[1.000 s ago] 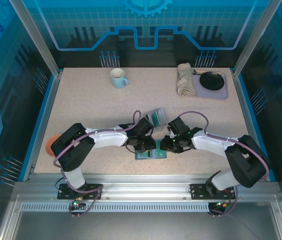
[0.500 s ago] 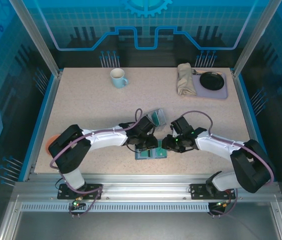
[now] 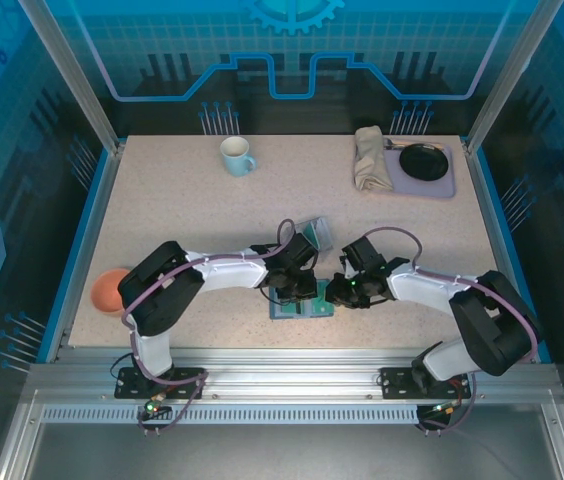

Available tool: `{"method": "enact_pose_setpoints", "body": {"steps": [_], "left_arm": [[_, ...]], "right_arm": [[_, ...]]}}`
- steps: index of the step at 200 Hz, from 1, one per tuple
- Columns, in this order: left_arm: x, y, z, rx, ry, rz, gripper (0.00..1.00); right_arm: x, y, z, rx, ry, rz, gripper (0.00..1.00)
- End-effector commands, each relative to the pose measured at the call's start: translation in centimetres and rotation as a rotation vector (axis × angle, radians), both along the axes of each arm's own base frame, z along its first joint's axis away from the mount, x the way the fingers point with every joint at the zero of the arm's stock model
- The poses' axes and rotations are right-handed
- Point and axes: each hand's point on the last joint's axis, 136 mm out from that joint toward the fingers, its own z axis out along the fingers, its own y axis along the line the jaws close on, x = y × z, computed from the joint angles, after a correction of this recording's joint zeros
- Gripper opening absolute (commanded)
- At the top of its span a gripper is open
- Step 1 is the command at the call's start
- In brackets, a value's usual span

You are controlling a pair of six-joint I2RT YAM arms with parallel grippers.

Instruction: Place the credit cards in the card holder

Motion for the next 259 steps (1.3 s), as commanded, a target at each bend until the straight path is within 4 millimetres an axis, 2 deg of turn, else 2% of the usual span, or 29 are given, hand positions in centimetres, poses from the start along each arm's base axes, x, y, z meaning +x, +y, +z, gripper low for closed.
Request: {"method": "enact_pose_setpoints", "body": {"steps": [1, 40, 91, 121, 139, 164, 193, 225, 259], "left_arm": [[-1.2, 0.8, -1.3, 0.046, 0.056, 0.005, 0.12], [-1.2, 0.9, -0.8, 0.030, 0.042, 0.004, 0.14], [-0.2, 0.5, 3.6, -0.041, -0.067, 0.003, 0.30], [-0.1, 0.8, 4.9, -0.074, -0.083, 0.017, 0.34], [-0.2, 0.8, 5.8, -0.133, -0.085, 0.030, 0.38], [0.4, 1.1, 7.2, -0.288, -0.084, 0.077, 0.44], [1.4, 1.4, 10.5, -0.496, -0.120, 0.096, 0.54], [1.6, 0.7, 13.0, -0.645, -0.128, 0.065, 0.55], [1.8, 0.3, 14.5, -0.726, -0.139, 0.050, 0.53]], "right_arm": [[-0.3, 0.2, 0.1, 0.046, 0.006, 0.000, 0.17], [0.1, -0.1, 1.4, 0.051, -0.029, -0.015, 0.08], [-0.1, -1.0, 2.7, 0.073, -0.059, -0.037, 0.06], [-0.1, -0.9, 3.7, 0.113, -0.068, -0.040, 0.06], [0.2, -0.2, 5.1, 0.186, -0.087, -0.039, 0.04], [0.9, 0.4, 8.3, 0.298, -0.153, -0.046, 0.04], [1.4, 1.1, 11.3, 0.418, -0.193, -0.056, 0.05], [1.8, 1.9, 13.4, 0.502, -0.218, -0.049, 0.05], [1.9, 2.4, 14.7, 0.566, -0.229, -0.043, 0.05]]}}
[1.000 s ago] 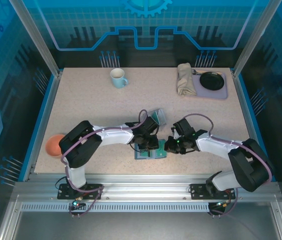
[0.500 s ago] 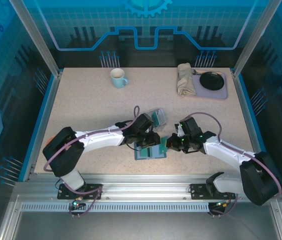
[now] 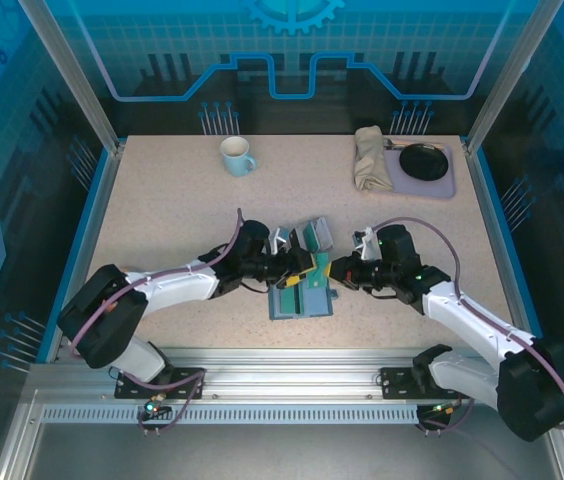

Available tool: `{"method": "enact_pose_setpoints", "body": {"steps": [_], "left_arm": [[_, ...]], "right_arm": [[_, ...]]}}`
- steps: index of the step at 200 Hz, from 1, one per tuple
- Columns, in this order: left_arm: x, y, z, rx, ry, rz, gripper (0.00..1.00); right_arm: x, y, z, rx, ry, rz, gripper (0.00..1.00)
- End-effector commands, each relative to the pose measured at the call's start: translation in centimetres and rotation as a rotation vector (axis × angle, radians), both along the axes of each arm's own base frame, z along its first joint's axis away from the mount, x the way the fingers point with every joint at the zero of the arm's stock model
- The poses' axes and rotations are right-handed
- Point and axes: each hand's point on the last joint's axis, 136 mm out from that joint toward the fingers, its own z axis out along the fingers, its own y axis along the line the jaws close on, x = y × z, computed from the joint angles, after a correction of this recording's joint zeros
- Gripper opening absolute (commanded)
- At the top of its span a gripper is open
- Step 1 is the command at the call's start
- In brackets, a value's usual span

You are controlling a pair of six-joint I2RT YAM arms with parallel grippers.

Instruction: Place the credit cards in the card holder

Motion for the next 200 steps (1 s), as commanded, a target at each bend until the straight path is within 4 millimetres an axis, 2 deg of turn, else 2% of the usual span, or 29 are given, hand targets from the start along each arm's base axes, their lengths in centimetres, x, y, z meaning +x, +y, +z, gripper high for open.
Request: {"method": "enact_pose_setpoints", "body": {"steps": [1, 25, 59, 81, 128, 175, 200], "left_arm": [[-0.1, -0.7, 3.2, -0.133, -0.045, -0.045, 0.53], [0.0, -0.4, 3.4, -0.134, -0.048, -0.036, 0.50], [0.1, 0.1, 4.0, -0.144, -0.068, -0.030, 0.38], [0.0, 0.5, 4.2, -0.139, -0.082, -0.026, 0.20], [-0.4, 0.7, 4.5, -0.123, -0.106, -0.043, 0.21], [-0.7, 1.1, 4.4, -0.089, -0.121, -0.052, 0.03], [-0.7, 2.3, 2.7, -0.004, -0.100, -0.006, 0.00]], "right_arm": [[0.2, 0.6, 2.2, 0.092, -0.026, 0.016, 0.05], [0.2, 0.6, 2.5, 0.099, -0.031, 0.016, 0.05], [0.1, 0.6, 2.1, 0.083, -0.019, 0.026, 0.06], [0.1, 0.6, 1.7, 0.076, -0.005, 0.037, 0.07], [0.2, 0.6, 1.4, 0.055, 0.010, 0.055, 0.07], [0.3, 0.4, 1.1, 0.015, 0.017, 0.056, 0.11], [0.2, -1.3, -1.0, -0.135, 0.057, 0.023, 0.20]]}}
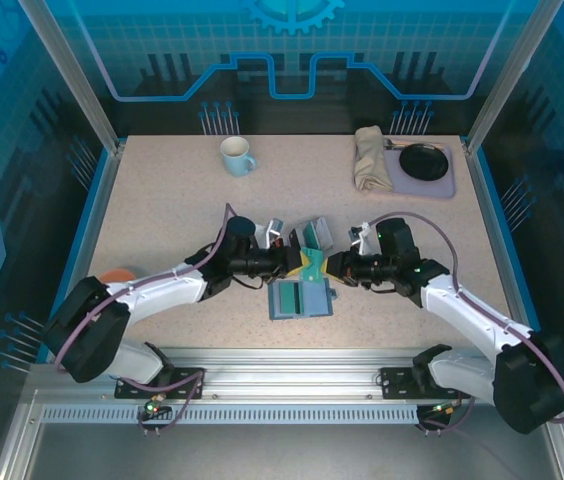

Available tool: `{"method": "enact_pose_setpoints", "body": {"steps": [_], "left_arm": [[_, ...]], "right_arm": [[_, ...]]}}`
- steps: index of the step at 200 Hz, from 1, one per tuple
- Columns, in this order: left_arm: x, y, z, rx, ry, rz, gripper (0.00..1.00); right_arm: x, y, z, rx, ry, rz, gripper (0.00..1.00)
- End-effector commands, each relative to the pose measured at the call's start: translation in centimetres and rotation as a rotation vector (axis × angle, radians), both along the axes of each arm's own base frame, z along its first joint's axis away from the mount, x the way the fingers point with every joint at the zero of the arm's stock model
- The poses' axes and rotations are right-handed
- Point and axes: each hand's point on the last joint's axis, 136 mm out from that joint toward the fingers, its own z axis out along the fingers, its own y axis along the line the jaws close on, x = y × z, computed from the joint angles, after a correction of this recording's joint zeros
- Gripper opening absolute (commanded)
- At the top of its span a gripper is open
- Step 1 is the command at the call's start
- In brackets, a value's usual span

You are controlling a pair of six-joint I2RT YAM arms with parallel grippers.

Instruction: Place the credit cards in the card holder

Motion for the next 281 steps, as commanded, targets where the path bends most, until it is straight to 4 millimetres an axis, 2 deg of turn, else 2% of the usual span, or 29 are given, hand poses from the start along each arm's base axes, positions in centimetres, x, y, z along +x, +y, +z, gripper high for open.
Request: {"method": "enact_pose_setpoints", "body": {"steps": [1, 27, 51, 60, 76, 103, 135, 158, 205, 242, 281], "left_arm": [[-0.4, 1.1, -0.8, 0.073, -0.011, 0.018, 0.00], [-0.6, 2.8, -3.9, 0.196, 0.040, 0.079, 0.00], [-1.3, 3.3, -6.0, 0.283, 0.060, 0.097, 0.00], [-1.6, 3.2, -6.6, 0.315, 0.062, 0.099, 0.00], [-2.2, 2.7, -7.5, 0.348, 0.067, 0.092, 0.00], [-2.6, 1.6, -9.0, 0.375, 0.084, 0.084, 0.00], [-2.7, 1.3, -10.7, 0.401, 0.120, 0.088, 0.00], [-2.8, 1.8, -11.7, 0.441, 0.133, 0.093, 0.00], [-3.1, 2.3, -12.9, 0.474, 0.146, 0.092, 0.00], [-3.3, 3.3, -13.4, 0.532, 0.126, 0.091, 0.00], [-2.9, 2.7, -14.0, 0.510, 0.112, 0.091, 0.00]], "right_arm": [[0.0, -1.8, -1.8, -0.148, 0.034, -0.025, 0.20], [-0.5, -4.1, -4.7, -0.366, 0.079, -0.050, 0.35], [-1.0, -4.1, -6.6, -0.451, 0.111, -0.003, 0.41], [-1.1, -3.7, -6.9, -0.469, 0.108, 0.014, 0.40], [-1.0, -2.6, -7.1, -0.475, 0.084, 0.046, 0.30], [-0.9, -1.0, -7.4, -0.488, 0.072, 0.092, 0.22], [-0.9, -0.3, -8.1, -0.529, 0.066, 0.113, 0.19], [-1.1, 0.2, -8.8, -0.519, 0.075, 0.126, 0.18], [-1.4, 0.2, -10.5, -0.541, 0.108, 0.141, 0.18], [-1.4, -1.2, -12.5, -0.639, 0.152, 0.122, 0.22], [-1.6, -2.0, -14.1, -0.689, 0.177, 0.120, 0.24]]}}
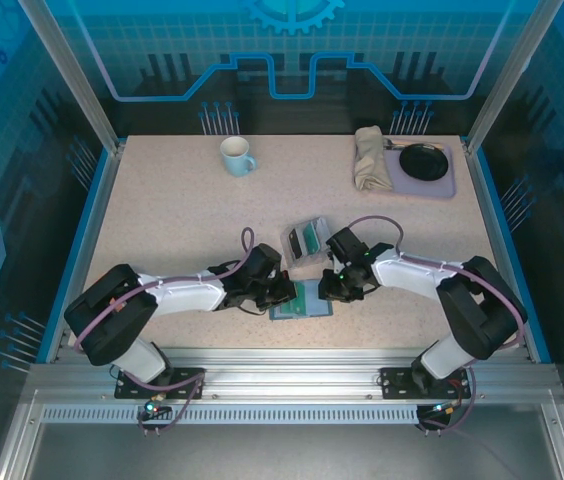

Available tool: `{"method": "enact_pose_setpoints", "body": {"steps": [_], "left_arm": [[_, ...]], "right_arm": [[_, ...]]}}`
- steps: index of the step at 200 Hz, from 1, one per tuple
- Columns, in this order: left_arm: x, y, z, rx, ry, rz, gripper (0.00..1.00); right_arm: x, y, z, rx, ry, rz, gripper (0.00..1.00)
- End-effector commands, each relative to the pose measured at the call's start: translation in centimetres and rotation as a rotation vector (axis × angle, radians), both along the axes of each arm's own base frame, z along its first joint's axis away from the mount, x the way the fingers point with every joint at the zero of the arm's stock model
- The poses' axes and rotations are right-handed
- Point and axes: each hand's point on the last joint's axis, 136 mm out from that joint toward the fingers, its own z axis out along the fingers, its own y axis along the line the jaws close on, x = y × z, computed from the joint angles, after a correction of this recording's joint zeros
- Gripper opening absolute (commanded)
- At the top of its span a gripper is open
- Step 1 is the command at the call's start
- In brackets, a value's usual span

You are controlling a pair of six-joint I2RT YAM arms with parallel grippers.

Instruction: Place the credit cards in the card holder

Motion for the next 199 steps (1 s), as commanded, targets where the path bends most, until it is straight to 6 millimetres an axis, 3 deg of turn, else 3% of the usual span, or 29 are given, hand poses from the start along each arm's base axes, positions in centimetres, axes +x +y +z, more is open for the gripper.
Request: {"method": "enact_pose_setpoints", "body": {"steps": [1, 69, 146, 199], "left_arm": [[-0.2, 0.5, -1.7, 0.048, -0.002, -0.003, 0.00], [0.2, 0.0, -1.9, 0.039, -0.035, -0.013, 0.00], [-0.7, -2.0, -2.2, 0.013, -0.043, -0.118, 0.00], [-0.6, -1.9, -1.6, 0.007, -0.089, -0.132, 0.01]], "right_arm": [[-0.4, -0.7, -1.0, -0.060, 0.005, 0.013, 0.24], [-1.4, -0.9, -3.2, -0.056, 0.056, 0.001, 0.21], [-1.4, -0.5, -3.6, -0.027, 0.072, -0.012, 0.21], [-1.5, -0.7, -3.9, -0.015, 0.085, -0.027, 0.21]]}}
